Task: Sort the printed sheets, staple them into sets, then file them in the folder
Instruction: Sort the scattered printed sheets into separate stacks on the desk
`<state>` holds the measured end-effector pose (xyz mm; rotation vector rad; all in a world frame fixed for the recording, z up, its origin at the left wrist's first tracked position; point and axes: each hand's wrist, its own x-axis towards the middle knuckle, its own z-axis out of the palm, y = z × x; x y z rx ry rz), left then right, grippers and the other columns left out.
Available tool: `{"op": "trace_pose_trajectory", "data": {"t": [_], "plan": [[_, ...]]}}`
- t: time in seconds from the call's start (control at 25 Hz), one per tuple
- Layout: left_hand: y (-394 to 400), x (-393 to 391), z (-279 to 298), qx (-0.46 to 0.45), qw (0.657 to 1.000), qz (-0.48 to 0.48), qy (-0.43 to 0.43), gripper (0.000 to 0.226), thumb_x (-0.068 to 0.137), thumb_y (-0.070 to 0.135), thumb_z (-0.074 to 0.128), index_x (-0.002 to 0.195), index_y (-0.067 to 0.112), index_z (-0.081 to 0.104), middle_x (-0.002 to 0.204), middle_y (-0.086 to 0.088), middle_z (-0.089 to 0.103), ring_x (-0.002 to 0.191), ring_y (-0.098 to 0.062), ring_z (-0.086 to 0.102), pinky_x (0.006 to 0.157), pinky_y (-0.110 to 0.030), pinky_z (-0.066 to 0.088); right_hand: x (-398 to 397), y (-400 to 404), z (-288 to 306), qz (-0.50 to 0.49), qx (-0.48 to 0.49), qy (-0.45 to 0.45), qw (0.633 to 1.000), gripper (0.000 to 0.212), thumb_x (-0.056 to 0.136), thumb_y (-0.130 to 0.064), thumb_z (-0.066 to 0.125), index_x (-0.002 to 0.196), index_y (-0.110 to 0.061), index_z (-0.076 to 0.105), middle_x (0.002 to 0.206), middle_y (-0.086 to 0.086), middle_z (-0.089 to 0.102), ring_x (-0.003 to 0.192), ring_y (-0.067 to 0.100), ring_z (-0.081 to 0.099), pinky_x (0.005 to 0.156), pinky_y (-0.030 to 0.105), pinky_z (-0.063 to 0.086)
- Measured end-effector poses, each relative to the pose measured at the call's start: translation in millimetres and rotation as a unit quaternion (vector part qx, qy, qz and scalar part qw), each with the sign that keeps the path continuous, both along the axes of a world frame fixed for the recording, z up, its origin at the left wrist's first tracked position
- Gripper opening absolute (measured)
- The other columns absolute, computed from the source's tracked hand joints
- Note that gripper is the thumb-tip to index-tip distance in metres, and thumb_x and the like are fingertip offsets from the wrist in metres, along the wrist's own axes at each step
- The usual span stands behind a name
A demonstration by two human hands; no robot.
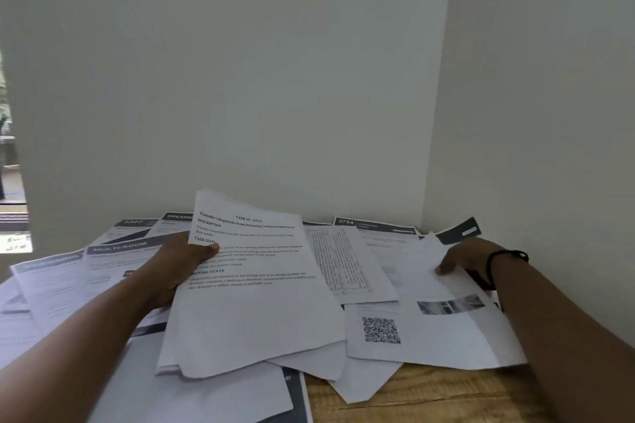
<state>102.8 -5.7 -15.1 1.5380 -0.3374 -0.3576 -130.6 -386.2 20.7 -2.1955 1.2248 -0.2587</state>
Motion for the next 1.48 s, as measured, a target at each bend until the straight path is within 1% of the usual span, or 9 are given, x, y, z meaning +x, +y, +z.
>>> {"op": "trace_pose_trajectory", "data": {"t": [0.12, 0.28, 0.48, 0.68, 0.84, 1.04, 1.2, 1.32, 1.48], "plan": [[0.6, 2.3, -1.2, 0.002, 1.000, -0.002, 0.005, 0.024, 0.095, 0.005, 0.057, 0.117, 0.010, 0.060, 0.101, -0.018, 0.073, 0.087, -0.039, 0.072, 0.072, -0.052, 0.058, -8.4, 1.2, 36.2, -0.047, -0.121, -0.142, 0.981, 0.037, 0.084, -0.010, 0.069, 0.110, 0.014, 0.060, 0.117, 0.027, 0.061, 0.103, 0.037, 0.059, 0.088, 0.039, 0.046], [0.9, 1.6, 0.6, 0.005, 1.000, -0.001, 0.010, 0.022, 0.094, 0.008, 0.059, 0.116, 0.009, 0.061, 0.100, -0.017, 0.074, 0.085, -0.038, 0.072, 0.066, -0.048, 0.059, -21.5, 39.4, 122.8, -0.064, -0.331, -0.408, 0.848, 0.021, 0.091, -0.015, 0.056, 0.102, 0.002, 0.064, 0.101, 0.015, 0.063, 0.091, 0.029, 0.058, 0.070, 0.026, 0.037], [2.9, -1.7, 3.3, 0.003, 1.000, 0.007, 0.026, 0.022, 0.096, 0.010, 0.056, 0.118, 0.007, 0.059, 0.102, -0.019, 0.073, 0.088, -0.039, 0.072, 0.075, -0.052, 0.058, 18.8, 76.1, 139.5, 0.025, -0.070, -0.613, 0.786, 0.011, 0.089, -0.013, 0.063, 0.099, -0.011, 0.066, 0.082, 0.004, 0.060, 0.064, 0.022, 0.058, 0.044, 0.015, 0.045], [3.4, -8.5, 6.7, 0.002, 0.999, 0.044, 0.019, 0.031, 0.102, 0.027, 0.047, 0.118, 0.004, 0.059, 0.100, -0.019, 0.071, 0.083, -0.035, 0.070, 0.069, -0.043, 0.057, 91.9, 108.2, 26.1, 0.140, 0.058, -0.438, 0.886, 0.003, 0.088, -0.006, 0.064, 0.088, -0.004, 0.066, 0.098, 0.021, 0.070, 0.075, 0.022, 0.062, 0.069, 0.028, 0.050], [6.0, -12.1, 10.2, -0.031, 0.998, -0.001, 0.051, 0.061, 0.094, 0.063, 0.036, 0.117, 0.014, 0.064, 0.111, -0.014, 0.070, 0.102, -0.037, 0.067, 0.080, -0.044, 0.055, 126.8, 135.0, -28.1, 0.204, -0.037, -0.257, 0.944, 0.017, 0.084, -0.018, 0.067, 0.092, -0.004, 0.069, 0.088, 0.011, 0.070, 0.080, 0.026, 0.066, 0.065, 0.030, 0.050], [6.7, -16.5, 6.5, 0.077, 0.997, -0.022, 0.005, 0.025, 0.091, -0.001, 0.059, 0.115, 0.003, 0.064, 0.094, -0.014, 0.075, 0.083, -0.033, 0.073, 0.074, -0.042, 0.058, 123.0, 127.4, -30.4, 0.187, -0.159, -0.132, 0.961, 0.046, 0.093, -0.052, 0.046, 0.065, -0.015, 0.049, 0.069, 0.004, 0.053, 0.067, 0.019, 0.051, 0.059, 0.029, 0.035], [6.1, -14.9, 7.5, 0.097, 0.995, 0.008, 0.006, 0.029, 0.092, -0.003, 0.053, 0.119, 0.002, 0.061, 0.103, -0.017, 0.072, 0.089, -0.036, 0.071, 0.082, -0.048, 0.057, 103.7, 84.5, -34.8, 0.128, -0.212, 0.099, 0.964, 0.079, 0.075, -0.078, 0.048, 0.124, -0.015, 0.053, 0.128, 0.009, 0.058, 0.116, 0.027, 0.055, 0.097, 0.038, 0.044], [4.4, -10.8, 8.0, 0.121, 0.992, 0.032, 0.006, 0.033, 0.093, -0.001, 0.050, 0.125, 0.001, 0.058, 0.108, -0.018, 0.070, 0.092, -0.037, 0.069, 0.089, -0.051, 0.055, 103.1, 82.9, -34.2, 0.150, -0.161, 0.110, 0.969, 0.082, 0.061, -0.076, 0.067, 0.110, -0.011, 0.058, 0.112, 0.006, 0.065, 0.102, 0.022, 0.060, 0.087, 0.032, 0.049], [5.3, -8.1, 10.7, 0.108, 0.991, 0.078, 0.023, 0.024, 0.095, 0.004, 0.048, 0.117, 0.003, 0.057, 0.104, -0.020, 0.070, 0.089, -0.038, 0.069, 0.088, -0.050, 0.054, 101.3, 86.5, -28.4, 0.143, -0.096, 0.024, 0.985, 0.044, 0.071, -0.039, 0.082, 0.075, -0.008, 0.050, 0.079, 0.005, 0.058, 0.065, 0.011, 0.051, 0.052, 0.021, 0.034]]}}
